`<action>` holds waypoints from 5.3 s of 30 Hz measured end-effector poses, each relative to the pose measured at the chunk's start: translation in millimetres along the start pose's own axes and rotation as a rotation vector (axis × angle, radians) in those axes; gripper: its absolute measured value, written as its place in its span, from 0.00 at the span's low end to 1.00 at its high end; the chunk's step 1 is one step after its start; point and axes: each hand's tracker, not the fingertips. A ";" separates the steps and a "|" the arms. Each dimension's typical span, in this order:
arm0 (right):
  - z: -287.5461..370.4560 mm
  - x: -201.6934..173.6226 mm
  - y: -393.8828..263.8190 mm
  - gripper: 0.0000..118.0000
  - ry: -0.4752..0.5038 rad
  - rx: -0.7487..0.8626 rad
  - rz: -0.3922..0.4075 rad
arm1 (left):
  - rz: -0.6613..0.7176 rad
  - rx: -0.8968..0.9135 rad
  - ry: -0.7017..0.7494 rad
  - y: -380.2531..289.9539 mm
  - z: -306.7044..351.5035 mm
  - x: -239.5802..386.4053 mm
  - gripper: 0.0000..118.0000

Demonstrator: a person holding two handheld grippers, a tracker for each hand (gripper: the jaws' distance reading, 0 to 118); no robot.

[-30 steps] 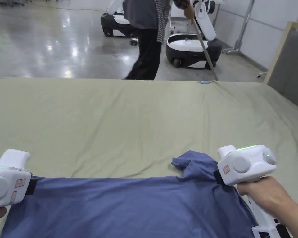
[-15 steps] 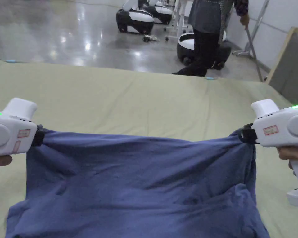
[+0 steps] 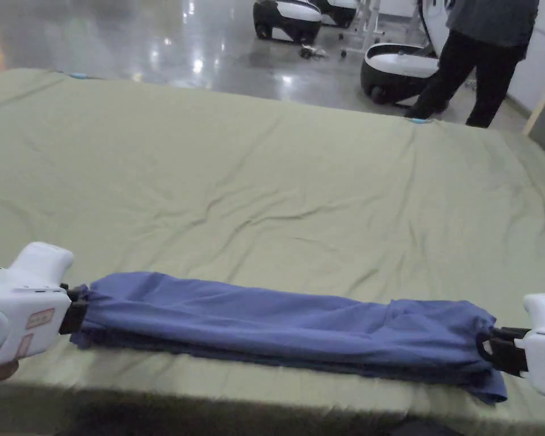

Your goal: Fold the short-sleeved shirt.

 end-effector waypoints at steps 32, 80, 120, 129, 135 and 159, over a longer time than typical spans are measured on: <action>124.8 -148.1 -14.1 0.03 -0.158 0.862 -0.039 | 0.114 0.669 0.041 7.8 126.8 84.1 0.05; 56.2 -214.4 -1.8 0.03 0.060 0.612 -0.111 | 0.742 0.038 -0.865 -7.7 -86.7 -45.4 0.05; 87.8 -168.5 -43.7 0.03 0.081 0.657 -0.167 | -0.373 -0.047 0.173 49.7 -87.1 250.4 0.05; 91.6 -145.9 -46.4 0.03 0.070 0.652 -0.188 | -0.450 0.017 0.250 51.5 -82.8 255.5 0.75; 95.7 -156.1 -41.1 0.03 0.055 0.652 -0.135 | 0.154 0.198 -0.384 69.5 -1.3 142.9 0.75; 89.8 -152.3 -35.9 0.03 0.029 0.606 -0.154 | 0.349 0.138 -0.441 58.7 -67.6 182.9 0.20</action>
